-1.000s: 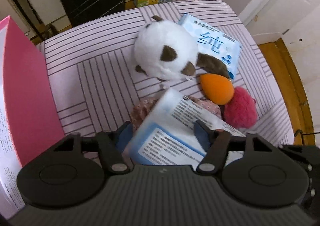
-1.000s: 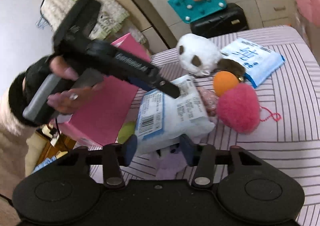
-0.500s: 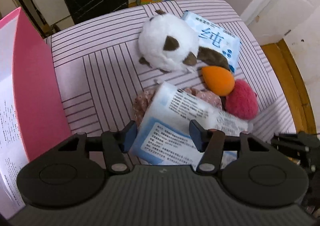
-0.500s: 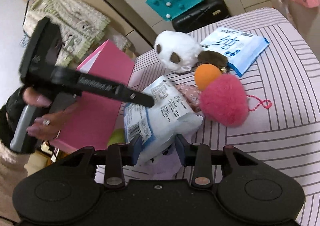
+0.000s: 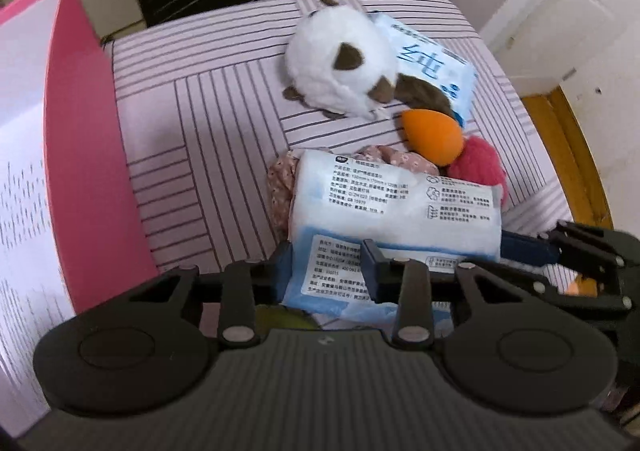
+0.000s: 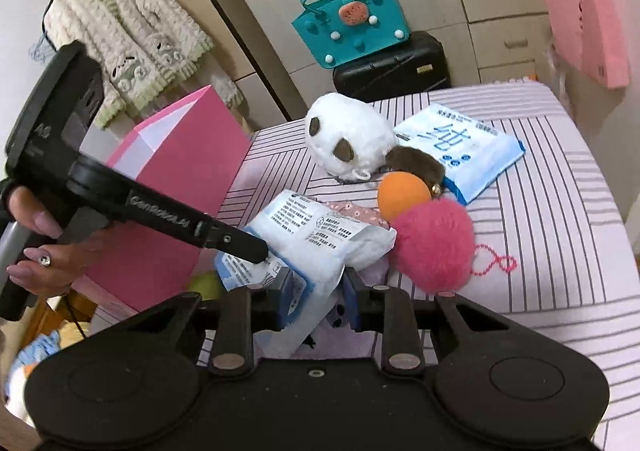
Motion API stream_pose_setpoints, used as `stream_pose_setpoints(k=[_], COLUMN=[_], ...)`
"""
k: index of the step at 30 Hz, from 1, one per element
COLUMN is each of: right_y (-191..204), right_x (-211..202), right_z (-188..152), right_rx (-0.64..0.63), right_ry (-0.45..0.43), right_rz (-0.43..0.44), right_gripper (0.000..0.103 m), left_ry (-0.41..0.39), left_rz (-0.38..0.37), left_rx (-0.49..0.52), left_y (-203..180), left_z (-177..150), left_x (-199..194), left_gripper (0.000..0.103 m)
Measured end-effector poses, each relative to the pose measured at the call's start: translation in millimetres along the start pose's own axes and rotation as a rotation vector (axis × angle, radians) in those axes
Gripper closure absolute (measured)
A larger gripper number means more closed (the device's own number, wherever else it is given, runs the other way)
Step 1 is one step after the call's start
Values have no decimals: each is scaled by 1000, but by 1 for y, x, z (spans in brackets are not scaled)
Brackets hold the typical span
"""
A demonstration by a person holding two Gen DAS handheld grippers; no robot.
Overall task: Organize soft objects
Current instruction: 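Lift the tissue pack with the left gripper and carry it over the pink box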
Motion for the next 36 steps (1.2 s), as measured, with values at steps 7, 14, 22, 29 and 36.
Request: stream_pose_setpoints(k=[7,14,22,29,36], right_y=[-1,-3,6,16,36], right_x=[0,0,-12,-19,-37], right_z=[0,-2,1,6,22], right_rx=[-8,-1,-63,-125,-185], right_ry=[12,10,-8,-49,-66], right_rz=[-4,12,-49,-134,-114], right_gripper=[72,72,58,52,52], left_ry=[-16,-6,-57,-148,-248], left_rz=[19,-55,-58,-74,-84], left_rx=[-29,-56,-23,17,30], left_y=[3,2,-9,-22,-20], left_z=[3,2,-12,-23,-36], left_x=[4,4,-15,-44,-85], left_gripper=[44,61,69,69,69])
Point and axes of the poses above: each gripper's, at about its wrist camera, not at the fingertips, and x roughly the way its jaws point, y to its left, z to its top, the point moved 6 cm from there along x, roughly the way its jaws point, and after that the axes turned 5 degrees about y, right-handed, at the moved point
